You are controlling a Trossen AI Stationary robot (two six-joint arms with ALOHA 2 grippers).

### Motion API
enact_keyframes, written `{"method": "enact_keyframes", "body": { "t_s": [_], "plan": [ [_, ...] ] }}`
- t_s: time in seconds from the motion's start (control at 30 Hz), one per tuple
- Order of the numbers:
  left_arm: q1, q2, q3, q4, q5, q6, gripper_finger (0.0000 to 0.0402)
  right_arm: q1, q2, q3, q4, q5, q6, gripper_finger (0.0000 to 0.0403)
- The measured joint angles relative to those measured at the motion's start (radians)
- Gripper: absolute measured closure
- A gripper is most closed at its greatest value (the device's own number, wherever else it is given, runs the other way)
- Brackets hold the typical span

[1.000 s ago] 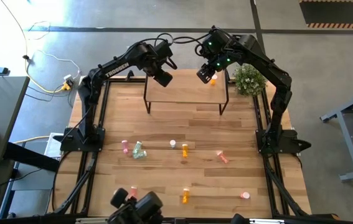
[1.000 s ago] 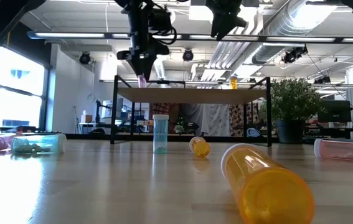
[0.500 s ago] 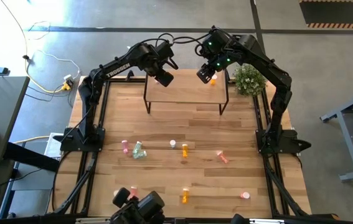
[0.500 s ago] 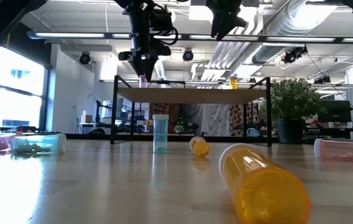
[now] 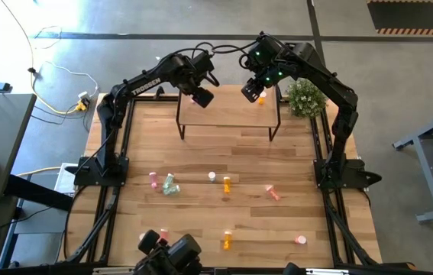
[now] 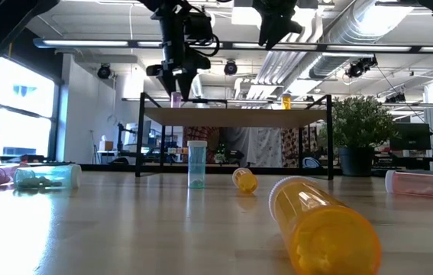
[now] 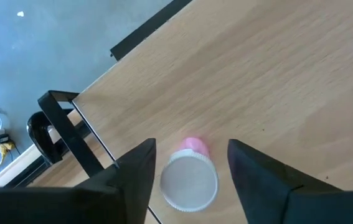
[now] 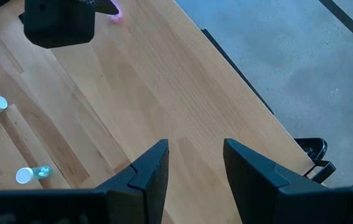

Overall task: Pick and place medicine bottles onto shelf by color
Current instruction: Put the top right blue pill bottle on the shelf

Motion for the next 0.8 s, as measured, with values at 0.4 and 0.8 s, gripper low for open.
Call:
{"method": "enact_keyframes", "body": {
  "t_s": [0.4, 0.8],
  "plan": [
    [0.005, -0.031, 0.000, 0.012, 0.033, 0.036, 0.0184, 0.000, 0.000, 0.000, 0.000, 0.000, 0.000, 0.0258],
    [-0.016, -0.180, 0.000, 0.021, 0.051, 0.101, 0.0185, 0.042, 0.000, 0.000, -0.080, -0.017, 0.031, 0.0258]
  ]
}}
